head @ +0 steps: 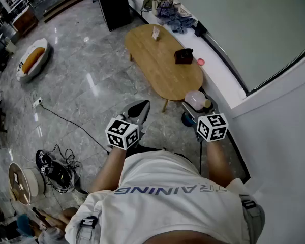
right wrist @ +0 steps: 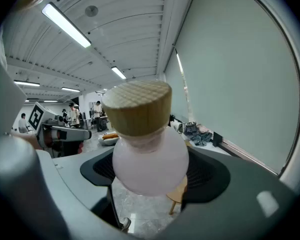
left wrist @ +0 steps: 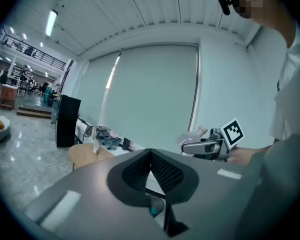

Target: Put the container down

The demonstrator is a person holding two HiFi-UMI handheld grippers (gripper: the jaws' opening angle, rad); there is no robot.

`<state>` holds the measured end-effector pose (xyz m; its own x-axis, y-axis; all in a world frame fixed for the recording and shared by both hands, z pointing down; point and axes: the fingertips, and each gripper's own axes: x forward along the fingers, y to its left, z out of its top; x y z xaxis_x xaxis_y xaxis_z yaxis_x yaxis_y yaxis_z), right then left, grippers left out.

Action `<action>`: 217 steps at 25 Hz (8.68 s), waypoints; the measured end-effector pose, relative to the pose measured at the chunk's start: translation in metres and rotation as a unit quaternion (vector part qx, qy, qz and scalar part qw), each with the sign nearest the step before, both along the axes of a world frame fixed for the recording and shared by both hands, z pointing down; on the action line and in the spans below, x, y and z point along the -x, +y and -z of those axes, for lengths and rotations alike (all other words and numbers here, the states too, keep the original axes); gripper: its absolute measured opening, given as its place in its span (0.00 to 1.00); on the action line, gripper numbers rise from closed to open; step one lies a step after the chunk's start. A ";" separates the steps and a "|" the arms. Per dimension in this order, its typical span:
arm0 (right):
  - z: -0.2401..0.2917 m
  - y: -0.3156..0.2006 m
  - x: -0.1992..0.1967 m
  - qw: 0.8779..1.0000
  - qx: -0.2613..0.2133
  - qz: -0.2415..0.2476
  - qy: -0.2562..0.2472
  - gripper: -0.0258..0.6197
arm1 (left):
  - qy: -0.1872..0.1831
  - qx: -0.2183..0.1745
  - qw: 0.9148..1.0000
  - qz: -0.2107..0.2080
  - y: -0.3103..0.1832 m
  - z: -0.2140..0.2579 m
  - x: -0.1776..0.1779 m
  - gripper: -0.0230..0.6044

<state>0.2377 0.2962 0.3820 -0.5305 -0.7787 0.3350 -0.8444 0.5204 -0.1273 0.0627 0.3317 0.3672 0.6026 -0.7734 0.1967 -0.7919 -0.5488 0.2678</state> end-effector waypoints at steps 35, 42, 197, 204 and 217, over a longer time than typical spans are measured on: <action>0.007 -0.062 0.057 1.000 0.006 -0.012 -0.006 0.67 | 0.017 0.015 0.999 -0.026 -0.073 -0.003 0.055 0.04; 0.014 -0.109 0.119 1.000 0.004 -0.027 -0.006 0.67 | 0.021 0.016 0.999 -0.032 -0.125 0.002 0.123 0.04; 0.078 -0.557 0.103 0.966 -0.089 -0.242 0.000 0.06 | 0.008 -0.026 0.969 -0.245 -0.637 0.042 0.069 0.04; 0.080 -0.559 0.093 0.965 -0.094 -0.245 0.007 0.06 | 0.003 -0.032 0.970 -0.239 -0.642 0.046 0.065 0.04; 0.061 -0.564 0.086 0.969 -0.074 -0.237 -0.012 0.06 | -0.002 -0.025 0.971 -0.236 -0.645 0.042 0.057 0.04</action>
<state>0.1515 -0.2679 0.3210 -0.1085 -0.9752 0.1928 -0.9905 0.0896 -0.1041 0.0062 -0.3133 0.3251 0.8922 -0.4190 0.1687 -0.4490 -0.8634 0.2299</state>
